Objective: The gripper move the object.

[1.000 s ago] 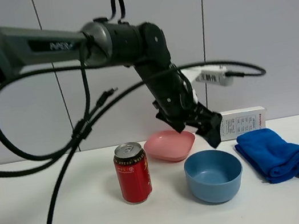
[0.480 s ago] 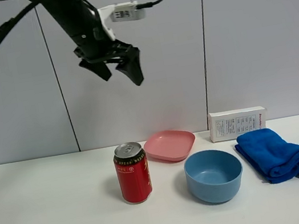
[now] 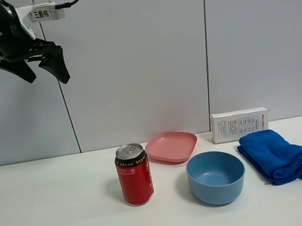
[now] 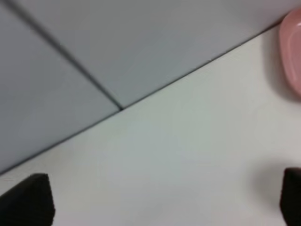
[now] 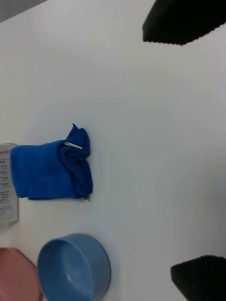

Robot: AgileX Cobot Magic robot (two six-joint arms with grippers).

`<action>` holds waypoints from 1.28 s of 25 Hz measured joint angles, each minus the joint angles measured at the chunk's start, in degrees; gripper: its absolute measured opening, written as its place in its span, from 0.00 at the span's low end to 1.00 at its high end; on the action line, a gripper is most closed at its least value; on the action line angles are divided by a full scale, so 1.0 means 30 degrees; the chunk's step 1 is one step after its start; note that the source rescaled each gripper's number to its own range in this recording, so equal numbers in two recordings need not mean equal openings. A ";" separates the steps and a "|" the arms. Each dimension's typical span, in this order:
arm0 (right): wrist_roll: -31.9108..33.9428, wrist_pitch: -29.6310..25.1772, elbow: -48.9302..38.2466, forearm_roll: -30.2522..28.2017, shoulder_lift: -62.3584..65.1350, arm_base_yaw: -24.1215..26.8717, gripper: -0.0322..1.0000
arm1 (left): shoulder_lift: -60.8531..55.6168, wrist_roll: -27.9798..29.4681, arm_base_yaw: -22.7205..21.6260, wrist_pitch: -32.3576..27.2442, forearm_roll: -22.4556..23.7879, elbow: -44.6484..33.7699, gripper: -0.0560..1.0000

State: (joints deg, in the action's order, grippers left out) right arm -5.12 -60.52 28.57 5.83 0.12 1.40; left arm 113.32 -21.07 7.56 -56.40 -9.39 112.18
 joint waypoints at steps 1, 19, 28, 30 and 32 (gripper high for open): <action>0.0000 0.0000 0.0000 0.0000 0.0000 0.0000 1.00 | -0.0510 0.0000 -0.0239 0.0444 0.0000 -0.1027 1.00; 0.0000 0.0000 0.0000 0.0000 0.0000 0.0000 1.00 | -1.8647 0.1360 -0.6968 0.6108 0.0630 -2.0702 1.00; 0.0000 0.0000 0.0000 0.0000 0.0000 0.0000 1.00 | -2.7650 0.1758 -0.8135 0.3628 -0.0401 -2.5152 1.00; 0.0000 0.0000 0.0000 0.0000 0.0000 0.0000 1.00 | -2.9284 0.2330 -0.8135 0.2416 -0.0442 -2.5699 1.00; 0.0000 0.0000 0.0000 0.0000 0.0000 0.0000 1.00 | -3.0838 0.2986 -0.8156 0.1267 -0.0498 -2.5761 1.00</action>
State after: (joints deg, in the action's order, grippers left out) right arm -5.12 -60.52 28.57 5.83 0.12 1.40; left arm 20.80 -12.11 -16.91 -52.60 -10.89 34.90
